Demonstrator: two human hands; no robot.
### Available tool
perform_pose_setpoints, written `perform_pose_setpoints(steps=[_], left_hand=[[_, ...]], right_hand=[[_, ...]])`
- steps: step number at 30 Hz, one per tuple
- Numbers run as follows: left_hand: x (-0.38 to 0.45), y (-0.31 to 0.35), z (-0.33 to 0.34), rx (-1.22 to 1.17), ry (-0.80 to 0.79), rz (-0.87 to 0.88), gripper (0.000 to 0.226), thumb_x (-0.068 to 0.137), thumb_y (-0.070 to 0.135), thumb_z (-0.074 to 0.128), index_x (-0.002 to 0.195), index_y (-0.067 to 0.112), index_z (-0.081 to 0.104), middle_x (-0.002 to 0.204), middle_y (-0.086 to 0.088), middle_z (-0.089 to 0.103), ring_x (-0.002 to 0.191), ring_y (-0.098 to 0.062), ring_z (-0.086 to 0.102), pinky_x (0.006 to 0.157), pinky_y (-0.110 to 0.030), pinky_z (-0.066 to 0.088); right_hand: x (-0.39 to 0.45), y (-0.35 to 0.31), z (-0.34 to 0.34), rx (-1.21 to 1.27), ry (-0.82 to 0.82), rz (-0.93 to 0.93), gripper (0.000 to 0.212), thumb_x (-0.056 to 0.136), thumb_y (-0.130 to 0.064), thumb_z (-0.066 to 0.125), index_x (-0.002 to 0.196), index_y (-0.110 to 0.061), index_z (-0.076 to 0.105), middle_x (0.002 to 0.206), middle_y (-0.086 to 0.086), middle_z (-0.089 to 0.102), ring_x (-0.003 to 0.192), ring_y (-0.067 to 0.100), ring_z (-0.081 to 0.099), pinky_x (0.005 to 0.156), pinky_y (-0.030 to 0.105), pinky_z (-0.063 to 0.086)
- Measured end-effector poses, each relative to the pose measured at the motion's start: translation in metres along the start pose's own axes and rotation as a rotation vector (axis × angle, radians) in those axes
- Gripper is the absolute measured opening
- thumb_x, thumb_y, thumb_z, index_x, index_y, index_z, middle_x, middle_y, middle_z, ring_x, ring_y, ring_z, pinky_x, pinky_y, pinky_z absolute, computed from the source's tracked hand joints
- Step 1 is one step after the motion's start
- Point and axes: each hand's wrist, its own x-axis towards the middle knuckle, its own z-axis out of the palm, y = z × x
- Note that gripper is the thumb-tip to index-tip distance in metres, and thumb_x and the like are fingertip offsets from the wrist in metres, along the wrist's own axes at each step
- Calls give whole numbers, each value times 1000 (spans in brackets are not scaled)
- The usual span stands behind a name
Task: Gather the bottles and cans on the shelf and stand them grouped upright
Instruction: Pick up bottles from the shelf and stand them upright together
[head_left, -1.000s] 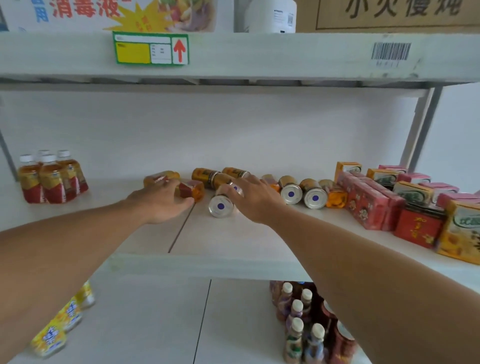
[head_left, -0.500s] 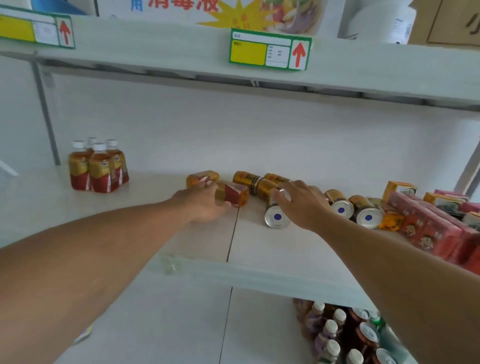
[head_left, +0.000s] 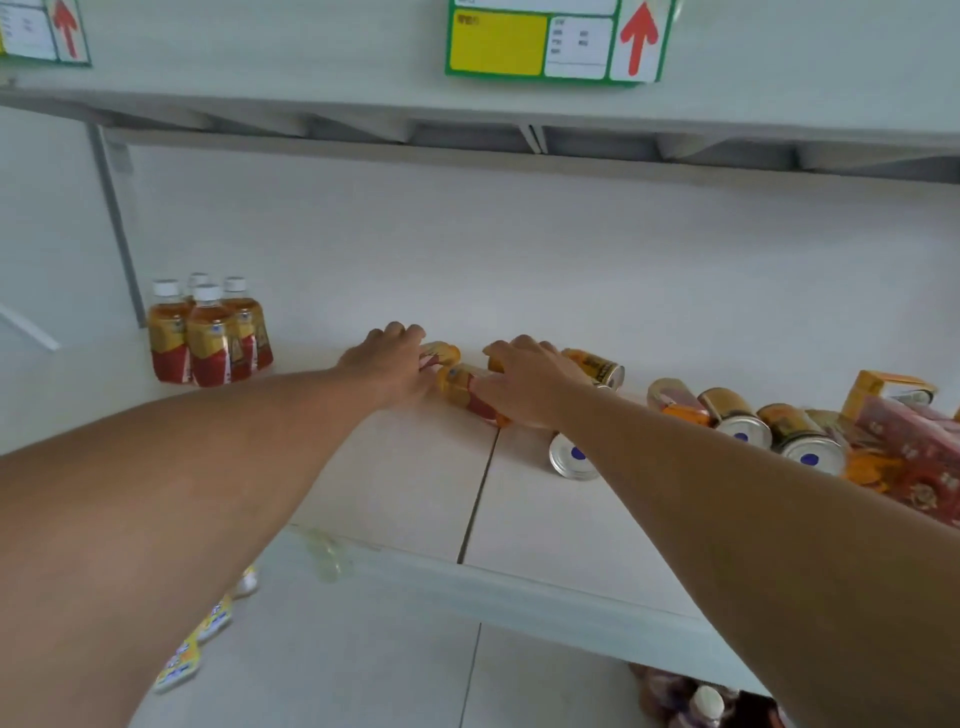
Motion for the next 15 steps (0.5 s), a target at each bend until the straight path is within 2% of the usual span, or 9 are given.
perform_pose_setpoints(steps=[1, 4, 6, 8, 12, 15], left_hand=[[7, 1, 1, -8, -21, 7, 62, 102, 50, 53, 156, 21, 41, 151, -11, 45, 138, -35, 45, 101, -50, 47], [27, -1, 13, -45, -110, 31, 60, 105, 41, 53, 160, 21, 37, 155, -14, 43, 140, -37, 44, 106, -50, 45], [41, -6, 21, -55, -119, 47, 59, 108, 47, 50, 159, 22, 37, 151, -16, 47, 137, -39, 49, 107, -50, 46], [51, -11, 27, -76, -123, 53, 62, 108, 55, 47, 159, 20, 38, 148, -19, 49, 135, -41, 51, 107, -50, 46], [56, -22, 32, -41, -177, 41, 59, 107, 44, 53, 157, 18, 38, 148, -20, 45, 135, -41, 49, 109, -51, 45], [47, -29, 23, 21, -227, -18, 51, 102, 43, 58, 140, 10, 50, 136, -18, 50, 120, -39, 59, 92, -43, 51]], right_hand=[[9, -3, 4, -20, -4, -11, 85, 83, -75, 29, 153, -33, 48, 151, 7, 51, 141, 34, 47, 104, 51, 45], [37, -7, 29, -36, -3, -23, 61, 98, -63, 40, 143, -25, 55, 141, 11, 57, 134, 36, 54, 98, 47, 48], [54, -8, 43, -11, -26, -17, 52, 100, -57, 44, 133, -19, 56, 130, 13, 61, 122, 37, 60, 84, 43, 50], [65, -10, 52, -36, -35, -28, 50, 100, -53, 49, 135, -17, 51, 126, 14, 62, 114, 39, 64, 73, 39, 44], [66, -12, 55, -153, -32, -132, 43, 105, -41, 47, 140, -16, 52, 127, 17, 58, 115, 43, 61, 74, 39, 37], [62, -21, 50, -207, -119, -90, 44, 106, -37, 44, 140, -11, 54, 131, 19, 57, 119, 42, 59, 78, 39, 40]])
